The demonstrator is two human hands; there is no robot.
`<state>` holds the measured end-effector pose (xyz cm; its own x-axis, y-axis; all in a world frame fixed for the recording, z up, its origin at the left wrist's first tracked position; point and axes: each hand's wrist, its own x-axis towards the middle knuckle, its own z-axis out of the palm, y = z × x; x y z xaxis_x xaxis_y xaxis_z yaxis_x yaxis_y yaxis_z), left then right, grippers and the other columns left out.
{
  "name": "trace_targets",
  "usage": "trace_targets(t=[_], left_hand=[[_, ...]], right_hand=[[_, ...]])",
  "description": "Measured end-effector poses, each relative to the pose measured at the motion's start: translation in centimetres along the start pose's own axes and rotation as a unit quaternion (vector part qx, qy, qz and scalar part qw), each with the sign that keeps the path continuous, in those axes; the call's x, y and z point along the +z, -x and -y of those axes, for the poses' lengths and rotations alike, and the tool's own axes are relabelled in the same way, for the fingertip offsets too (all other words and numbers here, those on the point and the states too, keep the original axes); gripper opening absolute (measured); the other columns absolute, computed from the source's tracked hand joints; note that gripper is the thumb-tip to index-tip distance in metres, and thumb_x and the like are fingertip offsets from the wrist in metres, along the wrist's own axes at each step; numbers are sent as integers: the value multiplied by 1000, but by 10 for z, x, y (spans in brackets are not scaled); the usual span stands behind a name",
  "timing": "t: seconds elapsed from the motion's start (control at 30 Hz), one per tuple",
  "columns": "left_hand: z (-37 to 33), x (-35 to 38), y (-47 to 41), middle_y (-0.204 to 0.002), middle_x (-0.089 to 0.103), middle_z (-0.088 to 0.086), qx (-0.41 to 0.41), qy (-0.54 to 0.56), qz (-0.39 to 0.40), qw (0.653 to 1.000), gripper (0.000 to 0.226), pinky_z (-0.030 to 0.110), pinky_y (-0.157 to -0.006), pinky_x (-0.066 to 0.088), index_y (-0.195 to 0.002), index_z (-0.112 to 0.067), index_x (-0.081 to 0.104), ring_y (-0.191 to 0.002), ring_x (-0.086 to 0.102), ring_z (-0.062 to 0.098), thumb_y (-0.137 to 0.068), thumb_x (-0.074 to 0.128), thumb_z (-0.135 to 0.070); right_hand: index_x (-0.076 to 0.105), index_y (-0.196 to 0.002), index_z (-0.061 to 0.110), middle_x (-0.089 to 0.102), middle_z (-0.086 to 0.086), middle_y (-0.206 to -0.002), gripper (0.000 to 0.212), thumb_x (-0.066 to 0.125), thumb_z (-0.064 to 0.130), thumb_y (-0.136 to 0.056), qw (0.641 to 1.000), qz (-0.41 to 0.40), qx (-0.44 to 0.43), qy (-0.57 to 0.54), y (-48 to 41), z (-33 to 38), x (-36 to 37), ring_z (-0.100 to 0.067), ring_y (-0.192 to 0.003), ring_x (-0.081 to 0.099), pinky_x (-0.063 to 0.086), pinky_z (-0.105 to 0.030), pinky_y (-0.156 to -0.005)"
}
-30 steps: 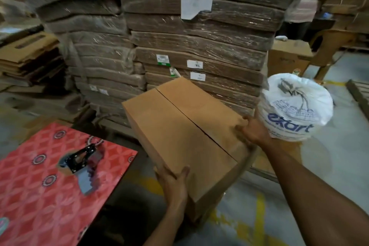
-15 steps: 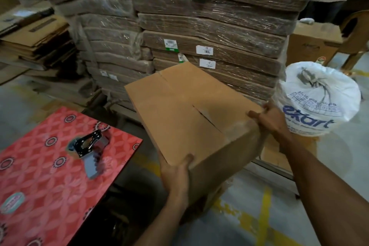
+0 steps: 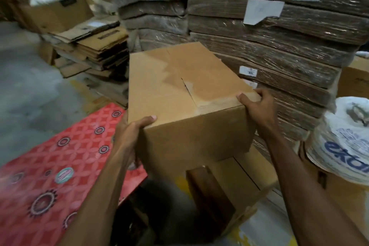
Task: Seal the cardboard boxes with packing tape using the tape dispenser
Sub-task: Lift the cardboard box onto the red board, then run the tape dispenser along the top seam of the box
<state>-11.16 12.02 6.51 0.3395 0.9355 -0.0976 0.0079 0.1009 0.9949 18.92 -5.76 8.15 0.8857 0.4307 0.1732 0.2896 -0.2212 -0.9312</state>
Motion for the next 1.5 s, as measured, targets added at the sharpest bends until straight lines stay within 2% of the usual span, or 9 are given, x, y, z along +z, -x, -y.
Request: trace_targets(t=[0.13, 0.33, 0.57, 0.7, 0.77, 0.97, 1.17, 1.37, 1.5], left_hand=[[-35, -85, 0, -104, 78, -1, 65, -17, -56, 996, 57, 35, -89, 56, -115, -16, 71, -97, 74, 21, -61, 88, -17], [-54, -221, 35, -105, 78, -4, 91, -47, -161, 982, 63, 32, -87, 55, -116, -19, 72, -98, 74, 17, -56, 90, -27], [-25, -348, 97, -99, 78, -11, 65, -63, -271, 958, 54, 38, -88, 58, -111, -24, 72, -95, 74, 13, -60, 91, -27], [6, -380, 121, -78, 73, -27, 48, -65, -294, 952, 37, 23, -74, 59, -95, -33, 63, -72, 70, -4, -79, 80, -4], [27, -390, 130, -88, 77, -15, 53, -65, -301, 950, 40, 19, -72, 57, -105, -28, 67, -82, 72, 5, -78, 80, -2], [95, -397, 138, -123, 71, 1, -5, -47, -281, 959, 81, 49, -101, 53, -133, -21, 60, -108, 69, 21, -59, 91, -30], [109, -406, 105, -149, 45, -1, -44, -172, -263, 948, 99, 39, -110, 38, -154, -24, 30, -133, 48, 21, -75, 89, -34], [101, -434, 38, -169, 11, 6, -71, -489, -198, 847, 99, 47, -126, 7, -161, -24, 21, -157, 3, 22, -85, 37, -85], [100, -451, -3, -170, 12, 2, -65, -545, -179, 816, 102, 49, -126, 1, -161, -27, 21, -157, 4, 16, -80, 19, -89]], right_hand=[[58, -121, 16, 65, -3, -114, 50, 76, 46, -85, 996, 60, -38, -52, 32, 40, 75, -11, -88, 61, 48, -28, -67], [60, -118, 14, 65, 0, -106, 52, 77, 47, -82, 983, 146, -75, -78, 96, 91, 195, -21, -95, 64, 53, -35, -81], [58, -110, 8, 62, 2, -89, 36, 78, 28, -87, 956, 258, -92, -101, 190, 117, 309, -12, -71, 59, 37, -11, -47], [58, -110, 18, 68, -1, -104, 39, 81, 36, -82, 945, 303, -80, -98, 235, 101, 349, -23, -94, 65, 53, -33, -78], [58, -112, 18, 67, 0, -107, 41, 80, 37, -83, 942, 316, -76, -83, 247, 88, 361, -25, -99, 64, 51, -40, -84], [52, -112, 21, 61, 9, -100, 38, 78, 30, -86, 937, 339, -48, -62, 272, 45, 357, -21, -100, 60, 44, -33, -81], [69, -102, 18, 73, -1, -97, 24, 56, 38, -99, 940, 318, 54, -110, 257, 16, 359, -19, -90, 66, 51, -37, -76], [69, -85, 0, 71, -24, -90, 10, 61, 5, -89, 924, 351, 128, 84, 191, -27, 387, -31, -80, 67, 51, -33, -62], [68, -86, -3, 71, -20, -90, 23, 68, 20, -90, 901, 357, 87, 232, 163, -46, 421, -25, -74, 61, 41, -28, -57]])
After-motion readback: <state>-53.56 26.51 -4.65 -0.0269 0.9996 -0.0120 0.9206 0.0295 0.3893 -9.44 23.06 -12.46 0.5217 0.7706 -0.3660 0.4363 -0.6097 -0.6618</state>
